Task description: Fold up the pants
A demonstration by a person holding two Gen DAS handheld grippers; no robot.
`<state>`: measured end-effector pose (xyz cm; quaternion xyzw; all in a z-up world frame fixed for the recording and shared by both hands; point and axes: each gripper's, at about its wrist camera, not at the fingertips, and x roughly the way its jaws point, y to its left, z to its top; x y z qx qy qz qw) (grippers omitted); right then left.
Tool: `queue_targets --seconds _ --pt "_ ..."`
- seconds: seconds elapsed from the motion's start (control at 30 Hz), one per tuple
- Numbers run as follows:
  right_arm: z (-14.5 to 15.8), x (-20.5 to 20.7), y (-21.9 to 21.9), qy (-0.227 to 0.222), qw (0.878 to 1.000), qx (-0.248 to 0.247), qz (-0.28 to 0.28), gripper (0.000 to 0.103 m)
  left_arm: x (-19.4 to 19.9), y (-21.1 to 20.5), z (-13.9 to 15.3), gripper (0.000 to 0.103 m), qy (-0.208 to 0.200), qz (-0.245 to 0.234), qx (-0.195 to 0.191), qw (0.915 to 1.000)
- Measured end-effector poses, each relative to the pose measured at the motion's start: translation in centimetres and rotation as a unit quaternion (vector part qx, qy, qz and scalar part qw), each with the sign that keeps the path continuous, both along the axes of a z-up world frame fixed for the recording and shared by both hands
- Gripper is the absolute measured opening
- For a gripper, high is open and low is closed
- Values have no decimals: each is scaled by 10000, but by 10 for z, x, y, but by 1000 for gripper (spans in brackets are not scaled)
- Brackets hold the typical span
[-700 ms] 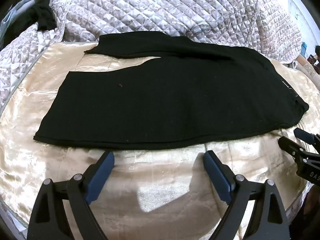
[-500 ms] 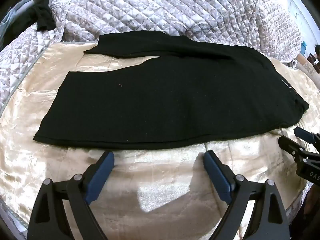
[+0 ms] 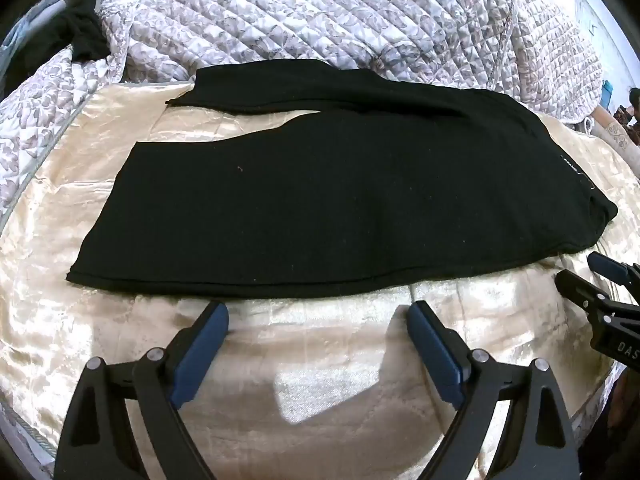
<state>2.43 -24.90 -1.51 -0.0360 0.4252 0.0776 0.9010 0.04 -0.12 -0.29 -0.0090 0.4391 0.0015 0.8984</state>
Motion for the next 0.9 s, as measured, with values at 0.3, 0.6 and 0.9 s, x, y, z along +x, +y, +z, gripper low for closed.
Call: queue_targets --seconds 0.3,0.6,0.9 --pt "0 0 1 19 10000 -28 -2 81 0 -1 -1 93 -36 -25 28 10000" --pt "1 0 1 25 10000 -41 0 81 -2 -2 -1 93 -63 -43 48 10000" --pt "1 0 1 34 10000 -58 1 81 -2 -3 -1 93 -57 -41 53 10000"
